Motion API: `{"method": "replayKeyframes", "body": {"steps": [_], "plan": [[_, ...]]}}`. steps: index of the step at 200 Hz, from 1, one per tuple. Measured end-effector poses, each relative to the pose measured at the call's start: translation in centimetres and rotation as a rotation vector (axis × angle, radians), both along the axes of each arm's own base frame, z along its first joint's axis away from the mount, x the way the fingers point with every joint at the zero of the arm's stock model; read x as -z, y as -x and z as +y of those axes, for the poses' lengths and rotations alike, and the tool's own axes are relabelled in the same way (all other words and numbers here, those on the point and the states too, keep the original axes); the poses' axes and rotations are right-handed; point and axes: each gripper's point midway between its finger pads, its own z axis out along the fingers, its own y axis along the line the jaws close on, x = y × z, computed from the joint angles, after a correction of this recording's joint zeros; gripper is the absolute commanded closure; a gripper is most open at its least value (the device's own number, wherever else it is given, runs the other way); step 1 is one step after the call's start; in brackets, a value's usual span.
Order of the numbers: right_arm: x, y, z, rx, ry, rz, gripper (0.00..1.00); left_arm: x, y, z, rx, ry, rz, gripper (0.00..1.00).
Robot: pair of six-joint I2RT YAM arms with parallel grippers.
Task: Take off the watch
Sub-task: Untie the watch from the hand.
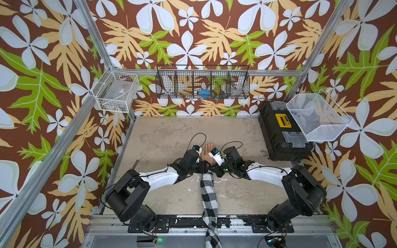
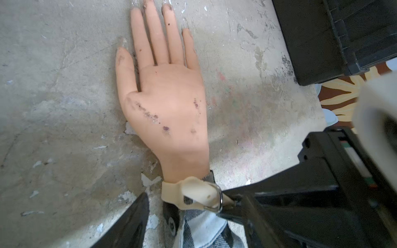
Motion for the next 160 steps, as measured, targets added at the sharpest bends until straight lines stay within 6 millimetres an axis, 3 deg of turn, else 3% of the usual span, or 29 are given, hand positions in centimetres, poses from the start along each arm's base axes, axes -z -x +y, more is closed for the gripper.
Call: {"method": "replayKeyframes", "body": {"steps": [65,160], "plan": [[-0.1,0.0,0.0,0.0,-0.004,-0.005,0.93,1.1,-0.8,1.3,-0.052,-0.114,-0.004,0.31],[-0.2,0.2,-0.2,0.005,-0.007,-0.013,0.99,3.5,-1.3,5.6,-0.152,-0.272,0.014,0.31]]}}
